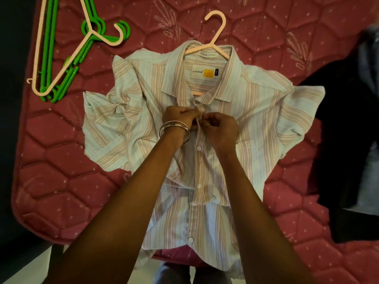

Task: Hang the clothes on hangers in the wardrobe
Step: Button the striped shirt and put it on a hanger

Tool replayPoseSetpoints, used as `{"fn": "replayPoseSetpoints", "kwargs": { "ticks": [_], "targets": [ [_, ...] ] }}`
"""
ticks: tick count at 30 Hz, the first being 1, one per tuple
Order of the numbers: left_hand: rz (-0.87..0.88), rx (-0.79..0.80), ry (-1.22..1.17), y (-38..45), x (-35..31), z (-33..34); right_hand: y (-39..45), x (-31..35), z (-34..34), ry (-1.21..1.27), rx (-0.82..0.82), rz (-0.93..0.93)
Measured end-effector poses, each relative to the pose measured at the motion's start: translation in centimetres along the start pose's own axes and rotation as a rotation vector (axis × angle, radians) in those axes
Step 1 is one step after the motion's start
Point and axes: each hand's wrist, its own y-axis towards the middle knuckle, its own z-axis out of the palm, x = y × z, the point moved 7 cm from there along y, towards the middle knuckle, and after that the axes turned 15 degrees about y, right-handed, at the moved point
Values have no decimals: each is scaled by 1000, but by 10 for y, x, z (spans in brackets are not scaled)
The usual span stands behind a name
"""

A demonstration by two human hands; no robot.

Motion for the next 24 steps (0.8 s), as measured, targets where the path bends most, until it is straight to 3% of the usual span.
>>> {"fn": "replayPoseSetpoints", "kwargs": {
  "ticks": [8,15,24],
  "targets": [
    [94,-67,239,9,-4,-4,-7,8,1,-67,15,-114],
    [-10,-48,119,11,6,2,-5,7,1,17,-36,-94],
    [19,-37,16,6,8,2,5,2,2,-47,40,-50]
  ]
}}
